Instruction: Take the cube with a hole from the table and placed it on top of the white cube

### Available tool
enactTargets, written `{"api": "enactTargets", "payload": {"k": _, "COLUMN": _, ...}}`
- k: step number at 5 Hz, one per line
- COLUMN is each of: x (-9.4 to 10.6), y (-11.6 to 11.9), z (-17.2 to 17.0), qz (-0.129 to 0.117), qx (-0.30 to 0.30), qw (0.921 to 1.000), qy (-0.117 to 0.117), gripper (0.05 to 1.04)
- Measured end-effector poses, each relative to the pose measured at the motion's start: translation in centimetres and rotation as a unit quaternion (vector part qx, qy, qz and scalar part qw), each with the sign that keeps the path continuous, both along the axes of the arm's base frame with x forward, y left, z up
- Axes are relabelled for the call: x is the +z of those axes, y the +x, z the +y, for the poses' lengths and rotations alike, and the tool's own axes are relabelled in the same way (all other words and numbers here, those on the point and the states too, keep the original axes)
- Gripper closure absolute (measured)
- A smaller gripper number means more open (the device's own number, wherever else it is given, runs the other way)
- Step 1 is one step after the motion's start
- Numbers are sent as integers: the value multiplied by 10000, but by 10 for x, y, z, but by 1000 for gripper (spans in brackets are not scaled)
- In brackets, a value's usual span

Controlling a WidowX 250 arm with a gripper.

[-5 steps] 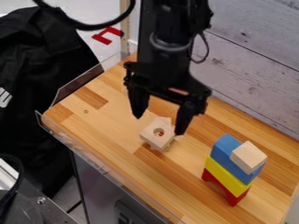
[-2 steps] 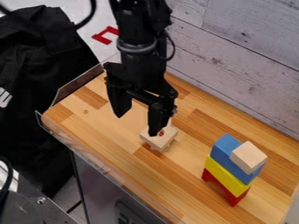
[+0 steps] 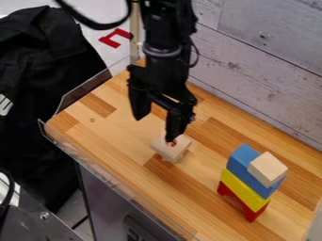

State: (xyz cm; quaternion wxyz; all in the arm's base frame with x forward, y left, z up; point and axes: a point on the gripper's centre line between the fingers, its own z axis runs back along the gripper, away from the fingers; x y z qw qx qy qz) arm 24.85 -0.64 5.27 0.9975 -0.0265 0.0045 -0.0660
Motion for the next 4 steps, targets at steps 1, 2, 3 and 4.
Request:
{"api": "enactTargets", "payload": {"k": 1, "x": -8, "y": 14, "z": -2, "qz": 32, "qx": -102, "qw": 9999, "qy": 70, "gripper": 83}}
{"api": "enactTargets", "payload": {"k": 2, "x": -18, "y": 22, "z": -2, "qz": 89, "qx": -12, "qw": 9999, "qy": 62, "gripper": 83}}
{"api": "enactTargets", "payload": {"k": 3, "x": -25, "y": 24, "z": 1, "qz": 185, "qx": 123, "qw": 9997, "qy": 58, "gripper": 83}}
{"api": "enactTargets", "payload": {"k": 4, "x": -32, "y": 23, "z": 3, "qz": 288, "qx": 190, "qw": 9993, "qy": 110, "gripper": 83}}
